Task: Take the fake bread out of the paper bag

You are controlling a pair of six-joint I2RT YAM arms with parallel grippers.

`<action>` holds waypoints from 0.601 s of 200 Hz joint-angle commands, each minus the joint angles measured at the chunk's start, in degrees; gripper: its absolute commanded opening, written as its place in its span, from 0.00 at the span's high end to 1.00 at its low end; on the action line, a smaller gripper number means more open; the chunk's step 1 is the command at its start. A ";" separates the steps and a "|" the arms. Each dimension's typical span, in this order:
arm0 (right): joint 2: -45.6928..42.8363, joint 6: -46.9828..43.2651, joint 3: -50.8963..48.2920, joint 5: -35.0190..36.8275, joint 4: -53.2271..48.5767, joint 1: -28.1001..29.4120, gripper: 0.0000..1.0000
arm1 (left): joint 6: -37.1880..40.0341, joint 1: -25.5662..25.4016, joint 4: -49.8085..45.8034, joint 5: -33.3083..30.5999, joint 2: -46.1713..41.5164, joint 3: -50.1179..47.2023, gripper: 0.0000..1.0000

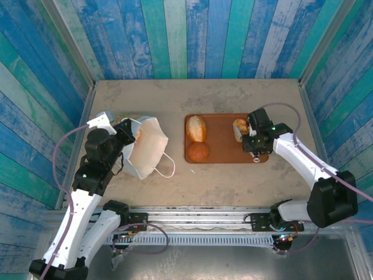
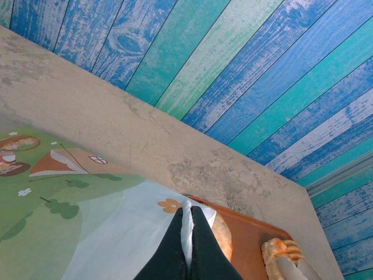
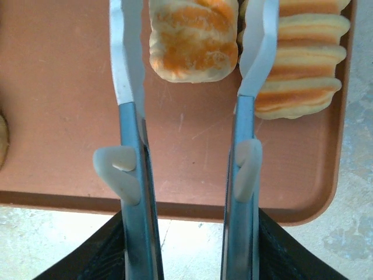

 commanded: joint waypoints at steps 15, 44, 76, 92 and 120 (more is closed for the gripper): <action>-5.97 -0.16 1.85 -0.34 -0.53 -0.35 0.48 | -0.16 -0.04 -0.05 -0.82 -0.22 -0.20 1.00; -10.89 -1.30 1.67 -0.24 -0.09 -0.35 0.48 | -0.42 -0.12 0.39 -0.38 0.25 -0.09 1.00; -16.96 -2.96 0.36 -5.08 4.08 -0.35 0.49 | -0.64 -0.04 0.72 -0.32 0.34 -0.11 1.00; -19.39 -3.57 -1.14 -12.44 8.80 -0.35 0.50 | -0.64 -0.09 0.83 -0.25 0.46 0.03 1.00; -19.54 -3.06 -0.87 -26.13 13.74 -0.31 0.52 | -0.41 -0.10 0.35 -0.59 0.69 0.31 1.00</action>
